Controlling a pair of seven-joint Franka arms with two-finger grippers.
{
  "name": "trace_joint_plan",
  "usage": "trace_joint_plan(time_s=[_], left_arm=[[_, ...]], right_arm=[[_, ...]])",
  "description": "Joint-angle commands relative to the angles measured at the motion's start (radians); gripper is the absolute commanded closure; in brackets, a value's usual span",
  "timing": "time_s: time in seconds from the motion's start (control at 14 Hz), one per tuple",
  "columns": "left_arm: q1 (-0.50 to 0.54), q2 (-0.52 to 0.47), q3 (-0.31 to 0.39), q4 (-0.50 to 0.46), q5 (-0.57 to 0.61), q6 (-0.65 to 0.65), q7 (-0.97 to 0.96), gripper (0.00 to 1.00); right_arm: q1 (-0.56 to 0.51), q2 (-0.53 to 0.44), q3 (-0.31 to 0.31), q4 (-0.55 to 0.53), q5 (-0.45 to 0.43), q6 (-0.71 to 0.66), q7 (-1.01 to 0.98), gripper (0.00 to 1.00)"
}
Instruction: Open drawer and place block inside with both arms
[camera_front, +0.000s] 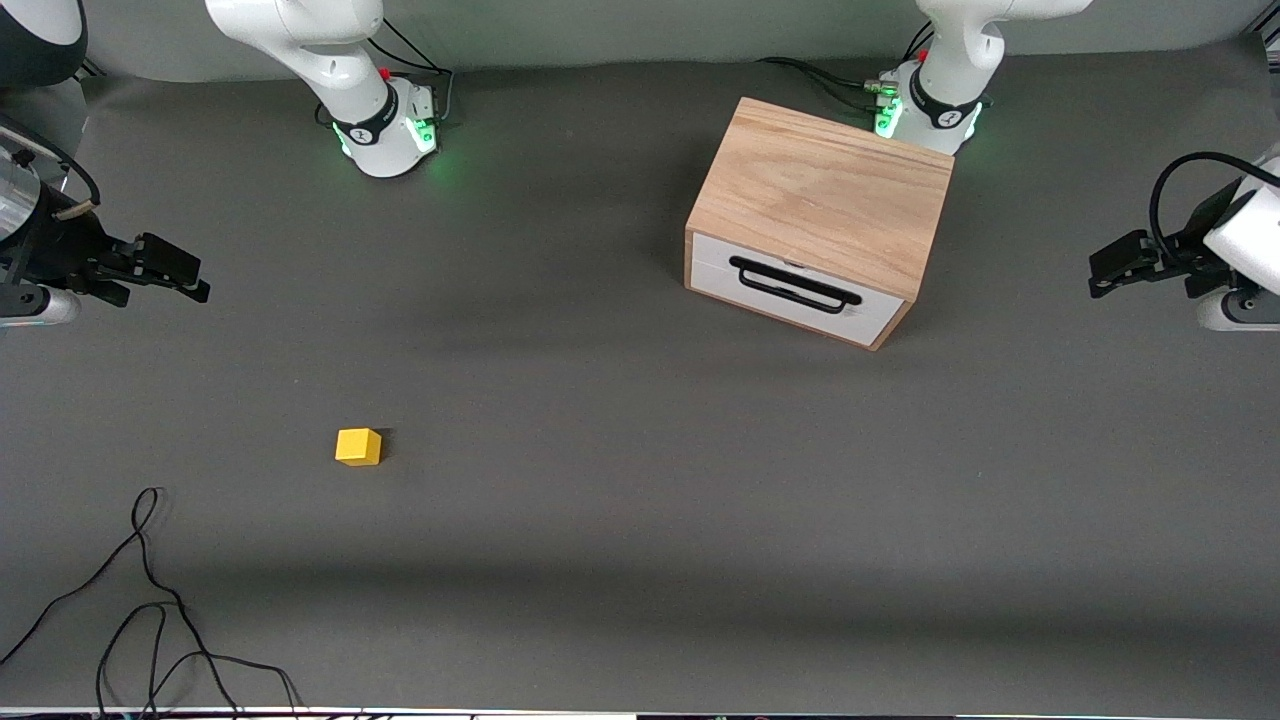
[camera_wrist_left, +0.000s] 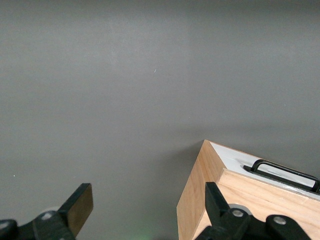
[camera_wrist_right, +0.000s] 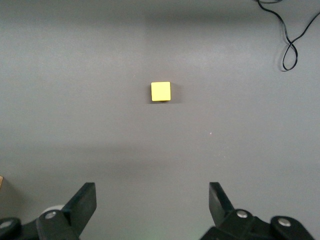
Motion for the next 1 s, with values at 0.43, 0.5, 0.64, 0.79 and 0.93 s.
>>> trace_joint_plan(time_s=[0.43, 0.5, 0.64, 0.79, 0.93], left_arm=[[-0.008, -0.021, 0.005, -0.025, 0.004, -0.006, 0.013, 0.0], [-0.008, -0.021, 0.005, -0.024, 0.004, -0.005, 0.013, 0.0], [-0.008, -0.018, 0.005, -0.025, 0.004, -0.004, 0.013, 0.0], [-0.009, -0.015, 0.005, -0.024, 0.004, -0.005, 0.006, 0.0], [-0.018, -0.002, 0.002, -0.018, 0.001, 0.0, -0.025, 0.0]], right_arm=[[-0.005, 0.016, 0.005, 0.027, -0.013, -0.019, 0.009, 0.0], [-0.006, 0.017, 0.005, 0.028, -0.013, -0.018, 0.007, 0.0], [-0.006, 0.022, 0.004, 0.027, -0.013, -0.018, 0.007, 0.0], [-0.003, 0.023, 0.002, 0.016, -0.013, -0.019, 0.008, 0.0], [-0.003, 0.023, 0.001, 0.008, -0.013, -0.012, 0.024, 0.0]])
